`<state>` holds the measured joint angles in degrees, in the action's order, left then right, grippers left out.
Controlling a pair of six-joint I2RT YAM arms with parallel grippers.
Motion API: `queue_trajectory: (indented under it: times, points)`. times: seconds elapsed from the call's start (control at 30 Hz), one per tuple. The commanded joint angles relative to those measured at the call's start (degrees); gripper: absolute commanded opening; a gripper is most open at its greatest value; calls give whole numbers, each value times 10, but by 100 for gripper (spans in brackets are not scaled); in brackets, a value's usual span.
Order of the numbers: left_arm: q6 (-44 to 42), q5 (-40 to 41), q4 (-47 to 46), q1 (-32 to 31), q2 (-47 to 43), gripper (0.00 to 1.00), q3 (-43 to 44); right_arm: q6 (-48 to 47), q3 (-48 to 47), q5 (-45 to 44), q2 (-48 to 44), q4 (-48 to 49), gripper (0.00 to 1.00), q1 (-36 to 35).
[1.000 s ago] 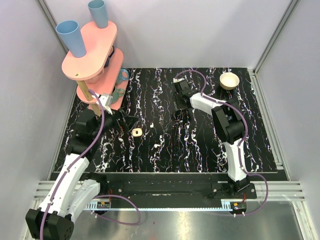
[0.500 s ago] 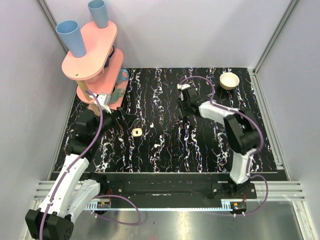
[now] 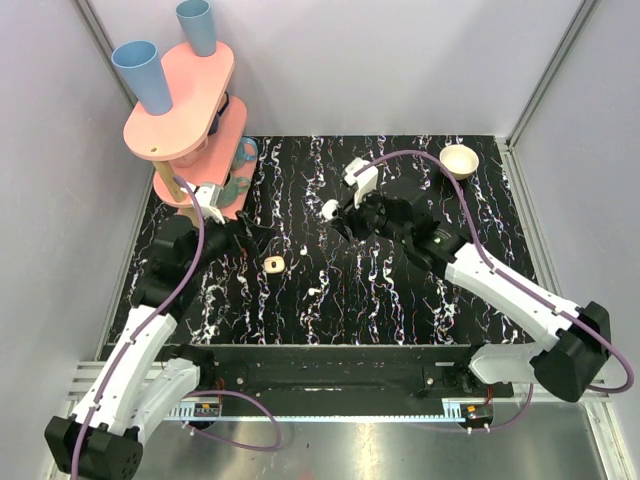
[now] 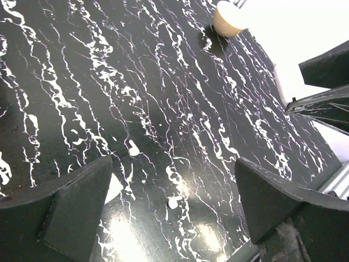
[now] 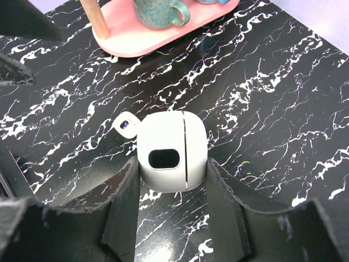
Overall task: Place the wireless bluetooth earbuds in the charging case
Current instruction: Pass from the right arm to the left
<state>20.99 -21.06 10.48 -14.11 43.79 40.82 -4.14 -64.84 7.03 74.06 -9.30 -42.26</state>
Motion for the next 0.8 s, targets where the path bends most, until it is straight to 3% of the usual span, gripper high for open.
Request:
queue_trajectory:
  times: [0.0,0.77]
  points:
    - [-10,-49,-32,-7,5,99,36,-58,12,-4,-37,-12,29,-18]
    - [-16,-129,-102,-24,47,99,30,-258,99,-65,-88,74,19,-56]
